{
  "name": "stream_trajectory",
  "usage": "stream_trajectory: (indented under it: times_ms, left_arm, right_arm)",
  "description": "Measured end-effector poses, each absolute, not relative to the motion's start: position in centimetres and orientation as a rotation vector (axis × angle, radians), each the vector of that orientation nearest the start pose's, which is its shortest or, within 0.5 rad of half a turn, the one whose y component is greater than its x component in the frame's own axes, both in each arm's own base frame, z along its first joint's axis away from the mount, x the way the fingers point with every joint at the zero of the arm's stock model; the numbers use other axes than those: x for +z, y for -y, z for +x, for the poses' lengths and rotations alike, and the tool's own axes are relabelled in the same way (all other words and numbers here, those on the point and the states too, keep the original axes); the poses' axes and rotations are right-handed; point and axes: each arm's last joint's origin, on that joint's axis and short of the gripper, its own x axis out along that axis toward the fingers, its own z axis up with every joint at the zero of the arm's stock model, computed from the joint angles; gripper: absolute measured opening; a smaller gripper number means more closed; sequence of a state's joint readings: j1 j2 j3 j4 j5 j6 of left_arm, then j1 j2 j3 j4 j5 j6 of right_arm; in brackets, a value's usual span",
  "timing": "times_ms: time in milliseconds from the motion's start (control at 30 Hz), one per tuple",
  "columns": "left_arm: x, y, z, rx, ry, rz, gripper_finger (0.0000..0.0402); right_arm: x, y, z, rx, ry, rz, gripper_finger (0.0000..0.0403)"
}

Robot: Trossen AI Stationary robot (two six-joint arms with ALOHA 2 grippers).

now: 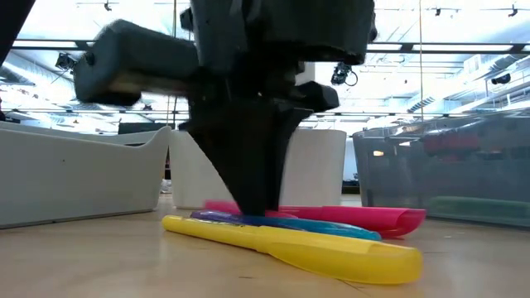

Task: Pick & Place Markers
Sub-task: Put the pink pen in the black bin

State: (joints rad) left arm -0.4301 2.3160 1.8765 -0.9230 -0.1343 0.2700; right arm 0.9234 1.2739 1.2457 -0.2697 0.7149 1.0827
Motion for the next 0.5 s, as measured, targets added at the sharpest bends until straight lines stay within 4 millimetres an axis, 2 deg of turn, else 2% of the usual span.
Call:
stream_trajectory:
  times_ms: [500]
  left_arm:
    - [21.6,20.2,42.4,-0.367,-1.281,0.588,0.0034]
  right_arm:
    - [38.3,-20.8,18.1,0.075,-0.289,0.857,0.018]
